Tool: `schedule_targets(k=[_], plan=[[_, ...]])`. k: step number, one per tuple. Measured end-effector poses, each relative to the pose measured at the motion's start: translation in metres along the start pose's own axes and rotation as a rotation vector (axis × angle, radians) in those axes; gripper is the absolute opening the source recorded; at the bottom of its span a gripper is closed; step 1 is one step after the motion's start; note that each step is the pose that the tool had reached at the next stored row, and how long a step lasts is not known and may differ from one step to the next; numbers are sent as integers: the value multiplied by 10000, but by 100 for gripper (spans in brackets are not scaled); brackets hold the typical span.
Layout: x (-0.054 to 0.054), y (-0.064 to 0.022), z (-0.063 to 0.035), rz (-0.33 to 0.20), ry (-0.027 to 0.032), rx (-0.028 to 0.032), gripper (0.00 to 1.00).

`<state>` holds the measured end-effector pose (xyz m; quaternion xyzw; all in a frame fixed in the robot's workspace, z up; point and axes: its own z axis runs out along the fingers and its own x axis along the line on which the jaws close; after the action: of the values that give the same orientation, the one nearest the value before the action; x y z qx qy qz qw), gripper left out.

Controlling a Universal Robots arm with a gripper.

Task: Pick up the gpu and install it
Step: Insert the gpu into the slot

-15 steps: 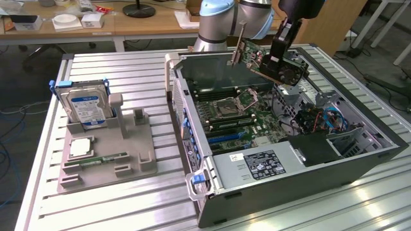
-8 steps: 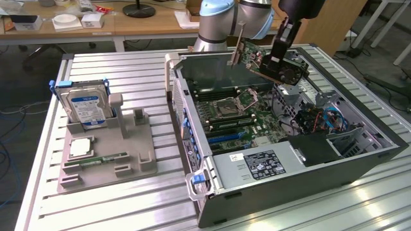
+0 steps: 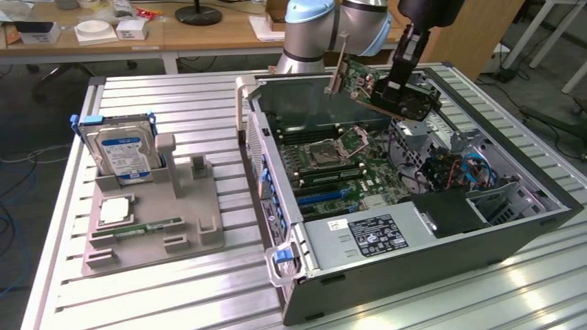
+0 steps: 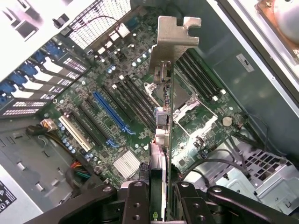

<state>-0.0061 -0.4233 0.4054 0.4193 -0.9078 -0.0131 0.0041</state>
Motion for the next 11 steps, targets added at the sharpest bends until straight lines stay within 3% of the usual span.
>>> schedule_targets(k=[11], plan=[[2, -1, 0, -800, 18, -6, 26]])
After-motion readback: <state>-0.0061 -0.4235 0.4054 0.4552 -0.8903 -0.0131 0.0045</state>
